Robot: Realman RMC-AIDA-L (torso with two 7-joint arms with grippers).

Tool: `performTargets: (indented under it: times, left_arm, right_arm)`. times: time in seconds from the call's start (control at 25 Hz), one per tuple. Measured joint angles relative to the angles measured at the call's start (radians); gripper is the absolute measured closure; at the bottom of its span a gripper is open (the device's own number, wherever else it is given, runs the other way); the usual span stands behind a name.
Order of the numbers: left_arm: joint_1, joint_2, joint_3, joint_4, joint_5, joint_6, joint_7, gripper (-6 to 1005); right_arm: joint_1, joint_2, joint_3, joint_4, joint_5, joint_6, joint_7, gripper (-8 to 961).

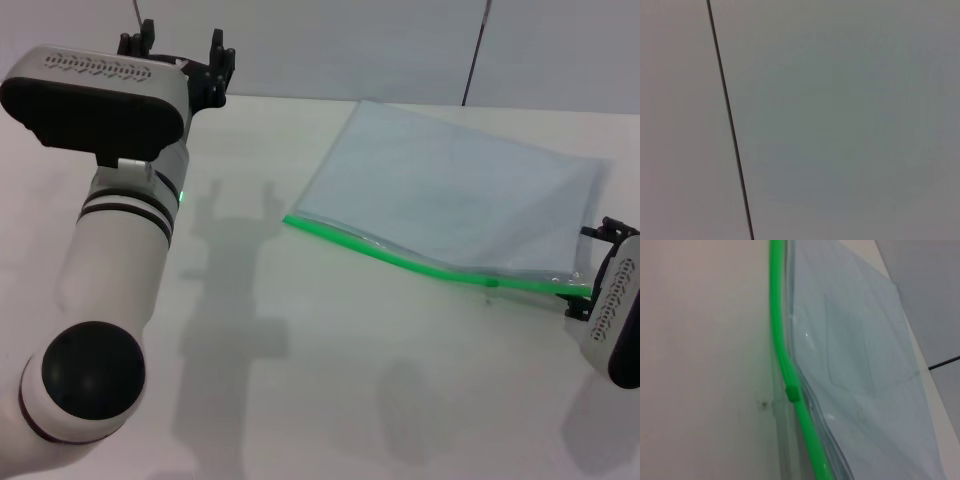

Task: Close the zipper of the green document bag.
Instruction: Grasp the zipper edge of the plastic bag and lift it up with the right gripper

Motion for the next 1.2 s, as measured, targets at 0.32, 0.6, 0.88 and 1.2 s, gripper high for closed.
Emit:
performTargets:
  times: [0.32,0.6,0.88,1.2]
  left_arm:
    - [-0.003,-0.002,0.000,0.002,-0.001,0.000,0.000,258]
    - [-0.003,-0.003,0.000,0.002,-0.002,0.000,0.000,258]
    - [-0.004,-0.004,0.000,0.002,-0.002,0.000,0.000,270]
    - [-0.005,-0.005,0.000,0.002,-0.002,0.000,0.005,285]
  right_arm:
    - [0.016,0.001,-0.009,0.021,0.000,0.042,0.000,167]
    - [0.046,0.002,-0.018,0.053,0.006,0.053,0.000,171]
    - [0.072,0.003,-0.029,0.090,0.004,0.089,0.026,174]
    - [0.098,0.001,-0.033,0.132,0.007,0.121,0.040,178]
